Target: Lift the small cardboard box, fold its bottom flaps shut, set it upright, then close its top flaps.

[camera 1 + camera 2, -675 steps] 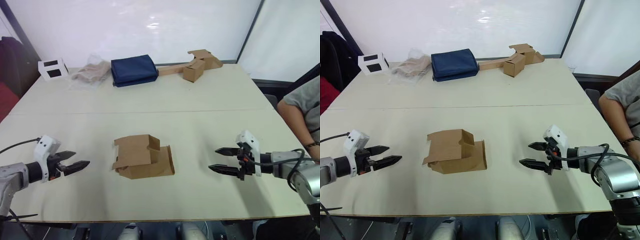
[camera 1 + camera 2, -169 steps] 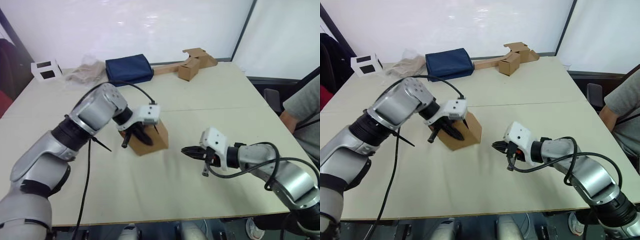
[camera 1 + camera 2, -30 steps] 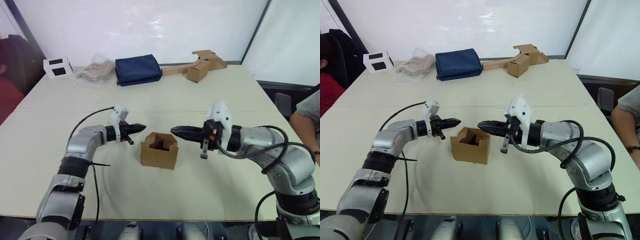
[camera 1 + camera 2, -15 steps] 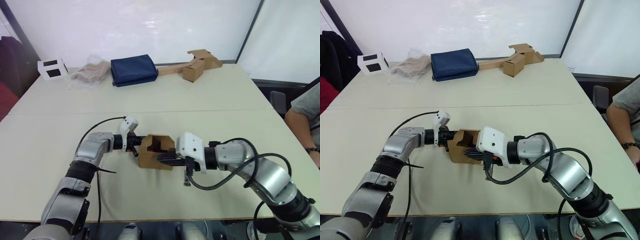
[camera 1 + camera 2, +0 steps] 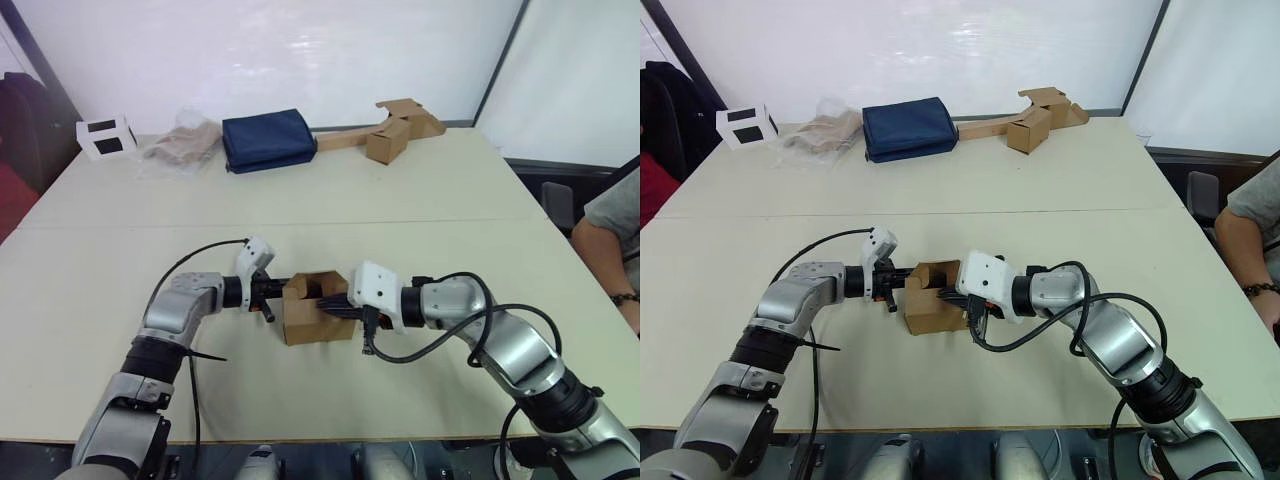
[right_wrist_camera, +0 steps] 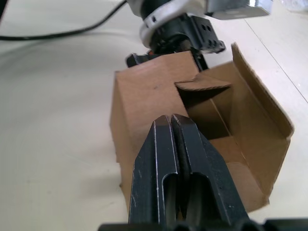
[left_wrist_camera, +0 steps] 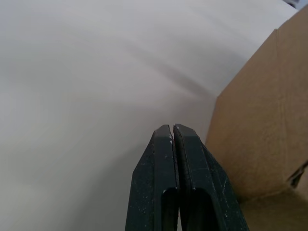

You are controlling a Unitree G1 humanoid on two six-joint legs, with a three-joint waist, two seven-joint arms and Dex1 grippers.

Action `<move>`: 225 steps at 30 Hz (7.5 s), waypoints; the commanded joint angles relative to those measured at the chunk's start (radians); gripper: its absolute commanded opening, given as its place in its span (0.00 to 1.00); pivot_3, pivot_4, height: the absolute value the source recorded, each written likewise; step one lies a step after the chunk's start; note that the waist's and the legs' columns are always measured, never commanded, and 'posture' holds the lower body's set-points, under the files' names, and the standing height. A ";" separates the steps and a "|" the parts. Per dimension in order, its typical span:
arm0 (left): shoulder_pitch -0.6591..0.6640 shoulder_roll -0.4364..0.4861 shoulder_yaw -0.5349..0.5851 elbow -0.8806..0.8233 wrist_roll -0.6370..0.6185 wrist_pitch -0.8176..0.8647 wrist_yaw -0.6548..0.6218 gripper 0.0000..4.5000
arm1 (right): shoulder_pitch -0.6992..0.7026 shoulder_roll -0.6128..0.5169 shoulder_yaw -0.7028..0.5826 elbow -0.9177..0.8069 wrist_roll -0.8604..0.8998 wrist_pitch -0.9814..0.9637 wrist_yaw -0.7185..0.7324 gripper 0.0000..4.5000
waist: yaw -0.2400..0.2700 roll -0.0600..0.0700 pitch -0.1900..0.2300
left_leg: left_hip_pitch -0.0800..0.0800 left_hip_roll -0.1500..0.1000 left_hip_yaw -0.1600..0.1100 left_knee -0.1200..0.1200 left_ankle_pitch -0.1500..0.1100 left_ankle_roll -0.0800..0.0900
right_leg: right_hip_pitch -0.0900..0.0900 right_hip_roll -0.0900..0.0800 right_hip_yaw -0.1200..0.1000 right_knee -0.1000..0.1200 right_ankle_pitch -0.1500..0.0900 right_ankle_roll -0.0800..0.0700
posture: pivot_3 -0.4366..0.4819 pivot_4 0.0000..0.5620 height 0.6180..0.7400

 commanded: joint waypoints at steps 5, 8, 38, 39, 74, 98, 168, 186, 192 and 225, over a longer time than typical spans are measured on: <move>-0.035 0.070 0.055 0.027 0.043 -0.070 0.052 0.01 | 0.011 0.021 -0.014 -0.014 -0.009 -0.013 0.013 0.00 | 0.000 0.000 0.000 | 0.000 0.000 0.000 0.000 0.000 0.000 | 0.000 0.000 0.000 0.000 0.000 0.000 | 0.48 0.27 1.00; -0.046 0.135 0.098 -0.039 -0.017 -0.019 0.001 0.01 | 0.017 0.027 -0.011 -0.004 -0.016 -0.021 0.016 0.00 | -0.001 0.000 0.000 | 0.000 0.000 0.000 0.000 0.000 0.000 | 0.000 0.000 0.000 0.000 0.000 0.000 | 0.48 0.27 1.00; 0.111 0.299 -0.057 -0.443 -0.171 0.123 -0.188 0.01 | -0.051 0.149 -0.225 -0.052 0.229 0.157 0.001 0.00 | -0.001 0.000 0.000 | 0.001 0.000 0.000 -0.001 0.000 0.000 | 0.001 0.000 0.000 0.000 0.000 0.000 | 0.48 0.27 1.00; 0.111 0.298 -0.060 -0.441 -0.170 0.120 -0.189 0.01 | -0.062 0.158 -0.241 -0.043 0.231 0.160 -0.017 0.00 | 0.000 0.000 0.000 | 0.001 0.000 0.000 -0.001 0.000 0.000 | 0.001 0.000 0.000 0.000 0.000 0.000 | 0.48 0.27 1.00; 0.034 0.181 0.086 -0.375 -0.309 0.199 -0.053 0.01 | -0.041 0.131 -0.062 0.035 0.038 0.164 -0.038 0.00 | -0.001 0.000 0.000 | 0.001 0.000 0.000 -0.001 0.000 0.000 | 0.001 0.000 0.000 0.000 0.000 0.000 | 0.48 0.27 1.00; 0.027 0.122 0.033 -0.317 -0.221 0.147 -0.033 0.01 | 0.021 0.075 -0.102 -0.062 0.125 0.206 -0.004 0.00 | -0.001 0.000 0.000 | 0.000 0.000 0.000 -0.001 0.000 0.000 | 0.000 0.000 0.000 0.000 0.000 0.000 | 0.48 0.27 1.00; 0.047 0.154 -0.036 -0.421 -0.151 0.107 -0.031 0.01 | 0.037 0.121 -0.078 0.025 0.055 0.131 -0.016 0.00 | 0.000 0.000 0.000 | 0.001 0.000 0.000 -0.001 0.000 0.000 | 0.001 0.000 0.000 0.000 0.000 0.000 | 0.48 0.27 1.00; 0.034 0.151 -0.014 -0.405 -0.166 0.109 -0.041 0.01 | 0.043 0.081 -0.218 -0.005 0.181 0.199 -0.004 0.00 | 0.000 0.000 0.000 | 0.001 0.000 0.000 -0.001 0.000 0.000 | 0.001 0.000 0.000 0.000 0.000 0.000 | 0.48 0.27 1.00; -0.010 0.147 0.073 -0.434 -0.259 0.190 -0.015 0.01 | 0.041 0.082 -0.222 0.007 0.168 0.180 -0.016 0.00 | 0.000 0.000 0.000 | 0.000 0.000 0.000 -0.001 0.000 0.000 | 0.001 0.000 0.000 0.000 0.000 0.000 | 0.48 0.27 1.00; 0.126 0.169 -0.052 -0.454 -0.079 0.017 0.041 0.01 | -0.008 0.090 -0.053 0.130 -0.043 0.024 -0.002 0.00 | 0.000 0.000 0.000 | 0.001 0.000 0.000 -0.001 0.000 0.000 | 0.001 0.000 0.000 0.000 0.000 0.000 | 0.48 0.27 1.00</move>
